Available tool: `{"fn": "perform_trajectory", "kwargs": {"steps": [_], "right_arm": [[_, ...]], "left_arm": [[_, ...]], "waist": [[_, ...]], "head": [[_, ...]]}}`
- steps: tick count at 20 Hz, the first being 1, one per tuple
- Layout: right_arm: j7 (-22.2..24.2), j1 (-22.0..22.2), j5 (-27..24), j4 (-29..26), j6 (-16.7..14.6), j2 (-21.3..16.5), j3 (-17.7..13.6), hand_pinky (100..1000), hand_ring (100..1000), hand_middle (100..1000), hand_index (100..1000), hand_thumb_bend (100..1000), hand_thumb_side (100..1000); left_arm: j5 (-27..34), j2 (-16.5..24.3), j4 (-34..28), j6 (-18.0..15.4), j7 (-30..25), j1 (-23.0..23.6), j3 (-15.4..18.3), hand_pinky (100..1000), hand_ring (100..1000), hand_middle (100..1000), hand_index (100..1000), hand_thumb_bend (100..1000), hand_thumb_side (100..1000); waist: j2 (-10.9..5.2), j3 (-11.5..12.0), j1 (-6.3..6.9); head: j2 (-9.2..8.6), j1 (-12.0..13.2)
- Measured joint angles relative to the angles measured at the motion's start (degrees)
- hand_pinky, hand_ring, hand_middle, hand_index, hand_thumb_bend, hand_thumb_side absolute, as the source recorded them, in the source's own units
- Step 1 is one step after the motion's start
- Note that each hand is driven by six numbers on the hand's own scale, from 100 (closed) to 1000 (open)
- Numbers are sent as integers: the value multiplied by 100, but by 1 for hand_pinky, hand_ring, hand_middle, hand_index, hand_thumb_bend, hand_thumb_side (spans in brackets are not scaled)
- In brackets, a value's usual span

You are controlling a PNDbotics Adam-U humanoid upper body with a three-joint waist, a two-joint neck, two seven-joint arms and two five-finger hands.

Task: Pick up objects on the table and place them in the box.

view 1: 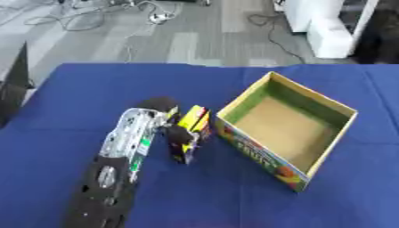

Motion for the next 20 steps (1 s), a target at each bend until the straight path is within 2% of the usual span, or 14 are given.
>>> {"fn": "perform_trajectory", "kwargs": {"steps": [4,8,12,13,14,15,16,17,20], "right_arm": [[0,0,0,0,0,0,0,142,298,383,479,100,1000],[0,0,0,0,0,0,0,142,298,383,479,100,1000],[1,0,0,0,1,0,0,142,298,383,479,100,1000],[1,0,0,0,1,0,0,142,298,383,479,100,1000],[2,0,0,0,2,0,0,141,298,383,479,100,1000],[3,0,0,0,2,0,0,141,298,383,479,100,1000],[3,0,0,0,3,0,0,141,298,383,479,100,1000],[3,0,0,0,3,0,0,141,298,383,479,100,1000],[4,0,0,0,2,0,0,141,298,383,479,100,1000]], "left_arm": [[-75,0,-226,-34,65,-2,-7,116,100,182,365,100,682],[-86,0,-559,-116,583,-3,-47,100,100,180,372,100,656],[8,0,-802,-200,1436,-3,-96,100,100,167,393,100,663],[62,-1,-869,-209,1707,-4,-110,100,100,164,387,100,666],[124,0,-930,-206,1981,-4,-126,100,100,164,381,100,710],[208,0,-991,-196,2256,-5,-146,100,100,164,374,100,670],[289,-1,-1047,-179,2524,-6,-167,100,100,164,367,100,711],[373,-1,-1094,-162,2779,-7,-193,100,100,166,357,100,674],[666,1,-1173,-156,3466,-10,-272,100,100,159,308,100,680]], "waist": [[0,0,0],[0,0,0],[0,0,0],[0,1,0],[0,1,0],[0,1,0],[0,1,0],[0,1,0],[0,0,0]], "head": [[0,0],[0,0],[0,0],[0,0],[0,0],[0,1],[0,1],[0,1],[0,3]]}}
